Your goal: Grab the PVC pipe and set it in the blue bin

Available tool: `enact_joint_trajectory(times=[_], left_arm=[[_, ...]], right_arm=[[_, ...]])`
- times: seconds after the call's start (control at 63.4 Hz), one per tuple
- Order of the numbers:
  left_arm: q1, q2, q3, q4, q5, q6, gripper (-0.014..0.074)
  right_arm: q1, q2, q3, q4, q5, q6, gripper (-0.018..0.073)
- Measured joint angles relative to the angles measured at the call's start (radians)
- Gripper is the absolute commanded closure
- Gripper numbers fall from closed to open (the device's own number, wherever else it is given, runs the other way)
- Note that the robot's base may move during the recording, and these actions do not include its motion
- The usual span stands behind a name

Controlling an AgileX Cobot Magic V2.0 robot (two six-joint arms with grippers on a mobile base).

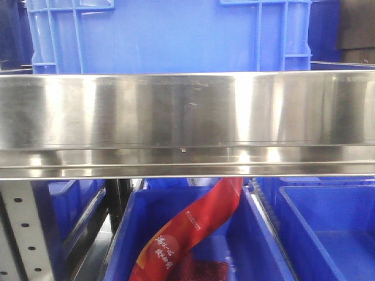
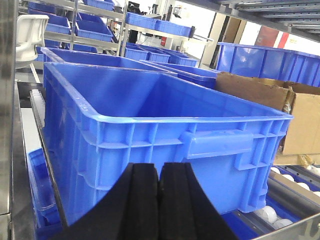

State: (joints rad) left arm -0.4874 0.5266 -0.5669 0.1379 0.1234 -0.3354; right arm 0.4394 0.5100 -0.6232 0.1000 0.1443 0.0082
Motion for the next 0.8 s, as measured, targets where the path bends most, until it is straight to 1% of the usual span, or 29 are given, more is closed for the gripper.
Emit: enact_joint_trajectory(times=[0.063,0.142,0.426,0.473,0.615,0.678,0.804], left_arm=[[0.000,0.000,0.000,0.000,0.000,0.000,0.0707],[0.000,0.000,0.000,0.000,0.000,0.000,0.0707],[0.000,0.000,0.000,0.000,0.000,0.000,0.0707],[0.000,0.000,0.000,0.000,0.000,0.000,0.0707],[0.000,0.000,0.000,0.000,0.000,0.000,0.0707],[0.000,0.000,0.000,0.000,0.000,0.000,0.0707],[0.000,0.000,0.002,0.000,-0.002,0.000,0.0707]], right_arm=[[-0.014,-0.029,0.028,-0.013,-0.009,0.000,0.0727],[-0.054,-0.075,0.076,-0.023,-0.028,0.000,0.0727],[-0.320,-0.289,0.317,-0.028,-0.038,0.000,0.0727],[-0.353,-0.327,0.366,-0.030,-0.040,-0.003,0.0727],[-0.410,-0.450,0.499,-0.030,-0.040,-0.003,0.0727],[-0.419,-0.491,0.551,-0.030,-0.042,-0.003,0.0727],[-0.425,-0.502,0.614,-0.030,-0.070,-0.003,0.0727]])
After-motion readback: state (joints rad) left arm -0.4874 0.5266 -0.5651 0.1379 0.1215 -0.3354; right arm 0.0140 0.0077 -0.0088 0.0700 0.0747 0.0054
